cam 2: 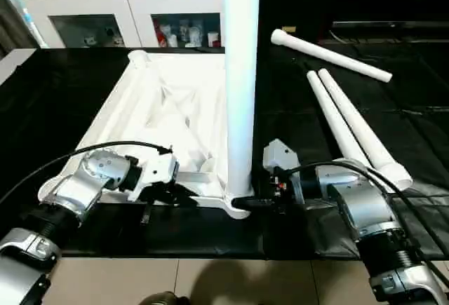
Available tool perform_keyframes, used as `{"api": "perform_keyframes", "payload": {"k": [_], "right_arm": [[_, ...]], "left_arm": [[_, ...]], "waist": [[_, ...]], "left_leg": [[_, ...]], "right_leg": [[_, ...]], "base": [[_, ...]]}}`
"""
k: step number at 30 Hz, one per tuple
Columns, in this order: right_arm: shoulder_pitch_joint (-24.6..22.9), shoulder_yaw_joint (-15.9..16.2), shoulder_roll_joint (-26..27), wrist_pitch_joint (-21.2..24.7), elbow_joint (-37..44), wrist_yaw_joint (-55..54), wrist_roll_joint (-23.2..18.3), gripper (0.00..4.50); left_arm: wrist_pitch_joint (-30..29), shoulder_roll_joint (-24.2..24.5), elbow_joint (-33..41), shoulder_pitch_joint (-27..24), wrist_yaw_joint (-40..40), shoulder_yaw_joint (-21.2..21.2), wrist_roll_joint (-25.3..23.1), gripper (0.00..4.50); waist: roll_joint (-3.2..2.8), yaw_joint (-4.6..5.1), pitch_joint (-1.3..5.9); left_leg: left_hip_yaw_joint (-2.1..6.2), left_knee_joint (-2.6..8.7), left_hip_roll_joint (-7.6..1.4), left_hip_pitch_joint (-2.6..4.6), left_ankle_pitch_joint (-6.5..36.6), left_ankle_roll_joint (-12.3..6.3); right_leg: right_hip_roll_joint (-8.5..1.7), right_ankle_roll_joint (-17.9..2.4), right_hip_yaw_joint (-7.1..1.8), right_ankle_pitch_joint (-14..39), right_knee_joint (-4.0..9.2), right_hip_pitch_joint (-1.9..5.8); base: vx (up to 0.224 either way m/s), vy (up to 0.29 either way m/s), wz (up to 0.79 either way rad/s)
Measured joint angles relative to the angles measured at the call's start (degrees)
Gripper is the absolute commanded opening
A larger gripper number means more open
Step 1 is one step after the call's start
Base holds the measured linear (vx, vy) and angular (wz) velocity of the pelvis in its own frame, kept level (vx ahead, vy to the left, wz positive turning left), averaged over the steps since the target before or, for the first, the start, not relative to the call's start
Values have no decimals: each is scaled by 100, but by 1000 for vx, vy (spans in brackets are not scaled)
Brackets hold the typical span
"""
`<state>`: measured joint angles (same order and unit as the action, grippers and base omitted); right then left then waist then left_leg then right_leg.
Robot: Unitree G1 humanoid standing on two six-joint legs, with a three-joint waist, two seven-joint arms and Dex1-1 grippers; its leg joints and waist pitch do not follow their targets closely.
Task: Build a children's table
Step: Rotate leg to tighten
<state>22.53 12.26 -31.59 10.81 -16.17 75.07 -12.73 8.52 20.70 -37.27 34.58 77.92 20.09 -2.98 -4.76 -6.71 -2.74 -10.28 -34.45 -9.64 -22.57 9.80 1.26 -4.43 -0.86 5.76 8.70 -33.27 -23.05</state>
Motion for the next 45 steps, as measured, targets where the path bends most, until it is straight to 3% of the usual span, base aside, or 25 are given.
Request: {"api": "perform_keyframes", "payload": {"k": [5,15,18,22,27,35,36,38,45], "right_arm": [[-2,0,2,-6,-18,13,-16,263],[-291,-220,258,227,206,-606,-58,260],[-290,-385,535,430,183,-1340,60,259],[-190,-771,1280,749,63,-2961,402,259],[289,-1169,2214,926,-436,-5094,810,259],[495,-1464,2769,723,-731,-6393,1035,259],[513,-1480,2802,711,-755,-6458,1045,294],[512,-1535,2833,683,-762,-6486,1022,294],[184,-1450,2394,331,-533,-5609,790,367]], "left_arm": [[0,-1,0,-2,-2,0,0,0],[-215,-109,-16,-2,-284,-24,-28,0],[-362,-267,-191,112,-745,-100,-135,0],[-997,-692,-468,396,-1713,-229,-326,0],[-1823,-1418,-829,798,-3125,-409,-473,0],[-2026,-1871,-1133,1073,-3914,-448,-575,0],[-2026,-1880,-1134,1073,-3947,-448,-578,0],[-2026,-1882,-1134,1074,-3964,-449,-579,0],[-1796,-1664,-1134,1070,-3852,-449,-563,0]], "waist": [[0,-1,0],[1,24,2],[5,80,-1],[9,202,-2],[1,275,1],[-13,159,12],[-13,160,12],[-12,161,11],[-11,175,9]], "left_leg": [[0,0,0,0,0,0],[0,-5,0,11,-1,1],[0,-9,-2,25,-5,7],[0,-10,-2,37,-10,15],[0,-8,4,29,-10,16],[0,27,14,18,-9,-16],[0,27,15,17,-8,-16],[0,26,15,15,-7,-14],[0,26,14,3,-6,-11]], "right_leg": [[0,0,0,0,0,0],[0,-1,-1,-1,-7,5],[0,-1,-1,-1,-15,10],[0,0,0,-1,-18,15],[-1,0,-4,-1,-16,7],[-4,-16,-7,-8,4,4],[-4,-16,-7,-9,6,4],[-4,-18,-7,-10,9,4],[-4,-21,-5,-14,9,-8]], "base": [[0,0,0],[0,0,0],[0,0,0],[0,0,0],[0,0,0],[0,0,0],[0,0,0],[0,0,0],[0,0,0]]}}
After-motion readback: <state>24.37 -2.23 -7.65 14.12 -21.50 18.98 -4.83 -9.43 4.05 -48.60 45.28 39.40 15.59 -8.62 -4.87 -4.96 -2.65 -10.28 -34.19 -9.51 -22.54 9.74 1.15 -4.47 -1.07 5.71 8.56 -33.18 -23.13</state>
